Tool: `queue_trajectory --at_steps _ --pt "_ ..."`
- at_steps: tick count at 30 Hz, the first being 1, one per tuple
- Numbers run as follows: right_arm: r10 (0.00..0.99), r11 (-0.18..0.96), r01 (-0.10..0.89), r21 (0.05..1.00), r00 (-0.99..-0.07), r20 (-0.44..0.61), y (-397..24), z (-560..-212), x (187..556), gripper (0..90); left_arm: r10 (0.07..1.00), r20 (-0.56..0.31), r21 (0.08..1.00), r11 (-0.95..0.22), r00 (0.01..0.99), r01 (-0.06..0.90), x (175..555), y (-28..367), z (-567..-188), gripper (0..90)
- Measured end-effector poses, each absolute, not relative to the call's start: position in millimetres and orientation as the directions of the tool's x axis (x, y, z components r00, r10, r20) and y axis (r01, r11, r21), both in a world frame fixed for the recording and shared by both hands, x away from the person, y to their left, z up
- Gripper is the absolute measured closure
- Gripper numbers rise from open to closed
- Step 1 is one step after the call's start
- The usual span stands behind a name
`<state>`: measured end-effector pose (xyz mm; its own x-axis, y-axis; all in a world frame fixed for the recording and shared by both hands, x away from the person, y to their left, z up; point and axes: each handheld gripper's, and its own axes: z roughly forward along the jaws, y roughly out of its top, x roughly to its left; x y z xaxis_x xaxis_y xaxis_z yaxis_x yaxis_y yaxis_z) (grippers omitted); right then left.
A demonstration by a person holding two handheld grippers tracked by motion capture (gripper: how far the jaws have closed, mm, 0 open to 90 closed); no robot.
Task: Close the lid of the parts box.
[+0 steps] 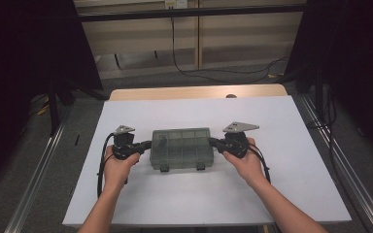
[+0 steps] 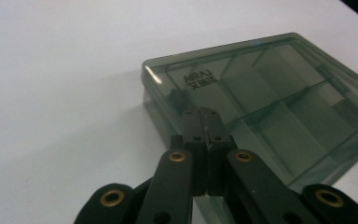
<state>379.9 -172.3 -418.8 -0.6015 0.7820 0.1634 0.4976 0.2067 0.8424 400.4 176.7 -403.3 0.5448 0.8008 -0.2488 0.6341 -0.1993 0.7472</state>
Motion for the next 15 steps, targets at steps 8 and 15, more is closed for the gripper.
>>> queue_trajectory --at_steps 8,15 --pt "0.771 0.217 0.501 0.838 -0.614 0.168 -171.2 -420.0 377.5 90.0 0.776 -0.263 0.748 -0.211 0.573 0.629 394.5 174.2 -399.7 90.0" --pt "0.762 0.223 0.495 0.84 -0.626 0.167 -168.6 -420.1 374.5 90.0 0.76 -0.255 0.753 -0.232 0.597 0.616 389.9 169.2 -400.1 90.0"
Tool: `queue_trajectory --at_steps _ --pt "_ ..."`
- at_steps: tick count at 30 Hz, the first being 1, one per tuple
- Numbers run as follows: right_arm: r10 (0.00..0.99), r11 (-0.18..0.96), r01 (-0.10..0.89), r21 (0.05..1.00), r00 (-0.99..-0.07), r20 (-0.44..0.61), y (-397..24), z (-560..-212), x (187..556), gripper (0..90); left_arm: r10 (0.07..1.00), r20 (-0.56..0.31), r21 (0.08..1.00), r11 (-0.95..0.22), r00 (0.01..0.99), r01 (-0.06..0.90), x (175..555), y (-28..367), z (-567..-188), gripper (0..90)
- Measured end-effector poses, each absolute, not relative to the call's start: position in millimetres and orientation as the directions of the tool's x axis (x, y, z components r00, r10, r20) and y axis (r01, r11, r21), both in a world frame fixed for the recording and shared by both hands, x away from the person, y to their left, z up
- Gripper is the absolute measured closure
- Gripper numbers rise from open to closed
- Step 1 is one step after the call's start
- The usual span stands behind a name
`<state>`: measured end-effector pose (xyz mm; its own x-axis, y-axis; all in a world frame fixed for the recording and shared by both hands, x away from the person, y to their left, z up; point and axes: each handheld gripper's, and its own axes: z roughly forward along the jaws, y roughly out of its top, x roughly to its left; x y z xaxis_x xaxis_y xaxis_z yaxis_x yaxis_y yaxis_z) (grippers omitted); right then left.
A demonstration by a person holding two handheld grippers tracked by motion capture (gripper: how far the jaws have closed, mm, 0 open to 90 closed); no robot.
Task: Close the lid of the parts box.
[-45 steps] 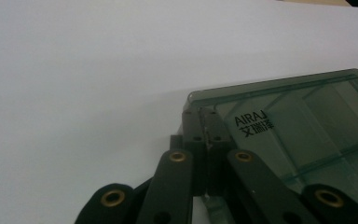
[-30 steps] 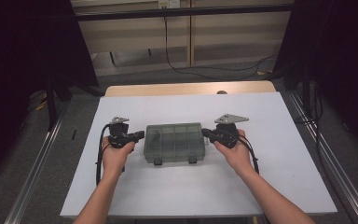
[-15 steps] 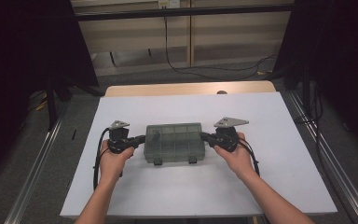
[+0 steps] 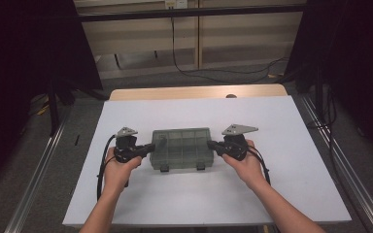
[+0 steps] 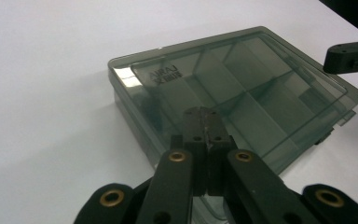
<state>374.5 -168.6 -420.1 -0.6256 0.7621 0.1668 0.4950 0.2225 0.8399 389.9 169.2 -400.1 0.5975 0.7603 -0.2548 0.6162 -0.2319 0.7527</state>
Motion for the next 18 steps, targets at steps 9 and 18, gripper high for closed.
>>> queue_trajectory --at_steps 9,18 --pt "0.755 0.231 0.488 0.842 -0.635 0.161 -168.5 -420.9 372.0 90.0 0.76 -0.256 0.744 -0.24 0.597 0.624 386.2 166.9 -408.4 90.0" --pt "0.75 0.237 0.492 0.838 -0.64 0.164 -167.6 -426.6 369.4 90.0 0.758 -0.243 0.748 -0.251 0.605 0.615 384.5 165.7 -410.3 90.0"
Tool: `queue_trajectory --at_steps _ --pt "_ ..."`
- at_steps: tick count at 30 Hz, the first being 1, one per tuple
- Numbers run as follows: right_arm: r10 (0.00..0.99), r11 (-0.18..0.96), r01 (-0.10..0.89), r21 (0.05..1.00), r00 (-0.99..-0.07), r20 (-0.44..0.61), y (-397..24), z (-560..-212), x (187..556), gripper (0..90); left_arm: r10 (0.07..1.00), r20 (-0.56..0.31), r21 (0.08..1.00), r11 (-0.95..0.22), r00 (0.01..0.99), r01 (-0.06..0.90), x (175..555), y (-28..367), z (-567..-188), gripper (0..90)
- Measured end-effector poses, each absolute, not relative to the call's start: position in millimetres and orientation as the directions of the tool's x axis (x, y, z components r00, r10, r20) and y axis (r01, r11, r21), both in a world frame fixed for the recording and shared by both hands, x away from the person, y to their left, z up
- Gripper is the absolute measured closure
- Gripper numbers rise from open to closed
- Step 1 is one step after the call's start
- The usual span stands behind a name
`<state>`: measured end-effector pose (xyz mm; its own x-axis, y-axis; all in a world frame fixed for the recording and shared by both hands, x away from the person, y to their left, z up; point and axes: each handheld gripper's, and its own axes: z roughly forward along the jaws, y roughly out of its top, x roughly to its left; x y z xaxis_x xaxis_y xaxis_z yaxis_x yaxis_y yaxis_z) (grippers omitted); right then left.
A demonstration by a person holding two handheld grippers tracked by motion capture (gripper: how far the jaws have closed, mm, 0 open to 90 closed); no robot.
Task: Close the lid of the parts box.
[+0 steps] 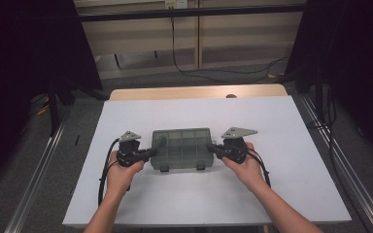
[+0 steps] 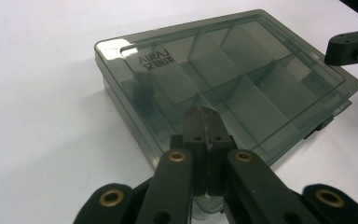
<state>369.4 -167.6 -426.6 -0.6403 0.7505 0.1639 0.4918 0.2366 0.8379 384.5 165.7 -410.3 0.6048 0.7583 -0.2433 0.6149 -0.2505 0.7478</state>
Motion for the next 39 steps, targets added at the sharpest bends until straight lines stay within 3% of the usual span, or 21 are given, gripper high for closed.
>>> queue_trajectory --at_steps 39 --pt "0.741 0.298 0.438 0.848 -0.667 0.085 -158.1 -433.6 360.2 90.0 0.742 -0.161 0.775 -0.312 0.65 0.549 378.1 159.8 -418.6 90.0"
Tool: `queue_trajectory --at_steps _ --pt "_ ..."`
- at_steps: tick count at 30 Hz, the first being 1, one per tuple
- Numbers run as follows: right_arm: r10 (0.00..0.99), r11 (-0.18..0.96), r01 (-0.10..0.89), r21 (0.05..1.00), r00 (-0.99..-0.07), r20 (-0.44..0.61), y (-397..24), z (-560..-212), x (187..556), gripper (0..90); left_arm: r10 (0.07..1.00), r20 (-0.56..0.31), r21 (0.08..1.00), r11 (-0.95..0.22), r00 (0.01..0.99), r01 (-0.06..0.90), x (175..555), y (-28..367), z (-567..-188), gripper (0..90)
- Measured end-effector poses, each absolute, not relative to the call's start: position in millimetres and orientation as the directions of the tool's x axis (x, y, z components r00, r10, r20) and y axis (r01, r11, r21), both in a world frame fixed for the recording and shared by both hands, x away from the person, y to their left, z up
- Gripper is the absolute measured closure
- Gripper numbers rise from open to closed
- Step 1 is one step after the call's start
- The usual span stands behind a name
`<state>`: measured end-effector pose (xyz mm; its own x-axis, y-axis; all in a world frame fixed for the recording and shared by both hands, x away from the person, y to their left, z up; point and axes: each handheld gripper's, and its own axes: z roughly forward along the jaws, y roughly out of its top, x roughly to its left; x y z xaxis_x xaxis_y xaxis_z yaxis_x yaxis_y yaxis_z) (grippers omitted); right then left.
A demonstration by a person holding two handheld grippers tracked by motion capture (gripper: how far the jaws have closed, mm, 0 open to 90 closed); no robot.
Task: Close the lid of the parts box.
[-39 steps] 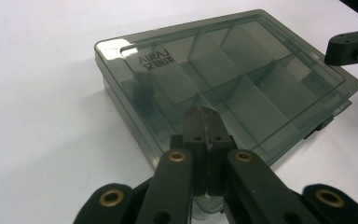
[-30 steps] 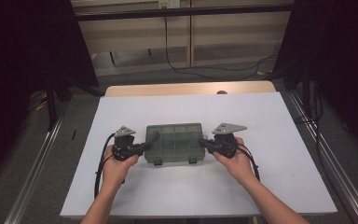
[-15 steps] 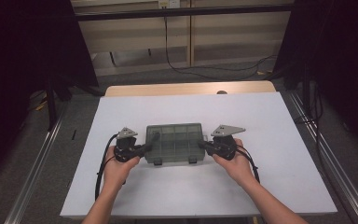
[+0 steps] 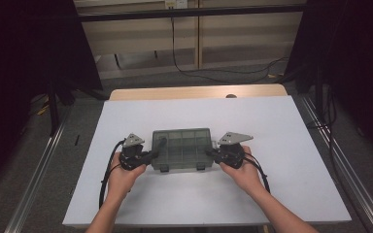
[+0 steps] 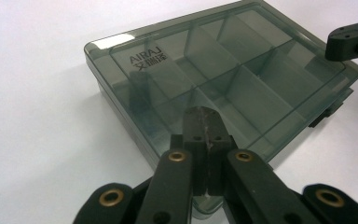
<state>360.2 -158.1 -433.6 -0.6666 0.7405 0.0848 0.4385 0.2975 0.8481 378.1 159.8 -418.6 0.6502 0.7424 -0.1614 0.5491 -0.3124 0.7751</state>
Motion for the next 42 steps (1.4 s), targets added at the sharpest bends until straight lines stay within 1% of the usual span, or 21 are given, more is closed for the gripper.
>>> queue_trajectory --at_steps 3,5,7,12,13,17,19,21,22,23,24,25,26,27,31,35,39,41,42 --pt "0.743 0.285 0.436 0.854 -0.664 0.091 -159 -435 359 90.0 0.741 -0.132 0.784 -0.328 0.658 0.526 376 158 -419 90.0" --pt "0.746 0.29 0.421 0.859 -0.662 0.073 -158 -436 357 90.0 0.74 -0.126 0.784 -0.333 0.66 0.523 375 158 -419 90.0" --pt "0.748 0.297 0.411 0.862 -0.662 0.058 -157 -437 356 90.0 0.738 -0.128 0.785 -0.333 0.663 0.523 375 158 -419 90.0" --pt "0.748 0.291 0.417 0.861 -0.66 0.066 -158 -436 357 90.0 0.743 -0.137 0.794 -0.313 0.656 0.521 374 159 -421 90.0" --pt "0.746 0.289 0.416 0.862 -0.662 0.069 -158 -436 357 88.0 0.74 -0.152 0.794 -0.303 0.655 0.526 374 159 -421 89.1" --pt "0.748 0.25 0.413 0.876 -0.657 0.096 -158 -439 353 79.7 0.721 -0.189 0.791 -0.29 0.666 0.539 373 158 -420 78.5" --pt "0.745 0.248 0.402 0.881 -0.661 0.092 -158 -439 351 76.7 0.719 -0.158 0.798 -0.311 0.677 0.517 371 156 -419 72.9" --pt "0.745 0.245 0.395 0.885 -0.661 0.089 -160 -438 350 70.2 0.723 -0.141 0.804 -0.315 0.677 0.504 369 157 -418 66.8" --pt "0.75 0.24 0.397 0.886 -0.655 0.091 -161 -437 349 67.3 0.726 -0.148 0.81 -0.301 0.672 0.503 369 157 -417 64.0" --pt "0.751 0.237 0.394 0.888 -0.655 0.09 -163 -436 349 67.0 0.727 -0.152 0.814 -0.292 0.669 0.503 369 159 -415 59.2" --pt "0.751 0.23 0.394 0.89 -0.653 0.095 -164 -436 349 64.3 0.727 -0.163 0.817 -0.279 0.667 0.504 369 160 -414 56.0" --pt "0.752 0.219 0.397 0.891 -0.65 0.105 -166 -435 349 60.5 0.729 -0.167 0.82 -0.271 0.664 0.503 368 161 -414 55.9" --pt "0.753 0.215 0.4 0.891 -0.649 0.109 -167 -435 349 58.1 0.729 -0.17 0.82 -0.268 0.663 0.506 368 162 -413 54.0" --pt "0.755 0.213 0.399 0.892 -0.647 0.109 -169 -434 349 56.6 0.729 -0.174 0.82 -0.264 0.662 0.507 368 162 -413 50.6" --pt "0.76 0.179 0.399 0.899 -0.636 0.131 -175 -432 349 50.5 0.72 -0.179 0.832 -0.253 0.67 0.493 367 162 -412 42.7" --pt "0.762 0.158 0.393 0.906 -0.632 0.142 -178 -431 348 42.6 0.708 -0.172 0.846 -0.25 0.685 0.47 367 161 -411 37.2" --pt "0.757 0.141 0.377 0.916 -0.637 0.145 -183 -429 343 31.2 0.7 -0.173 0.849 -0.25 0.692 0.465 366 163 -410 27.6" --pt "0.756 0.14 0.363 0.921 -0.64 0.138 -186 -429 341 28.9 0.699 -0.162 0.853 -0.255 0.696 0.455 365 164 -411 26.1" --pt "0.759 0.142 0.365 0.92 -0.637 0.135 -187 -429 340 26.1 0.697 -0.167 0.853 -0.253 0.698 0.456 365 165 -412 24.6"
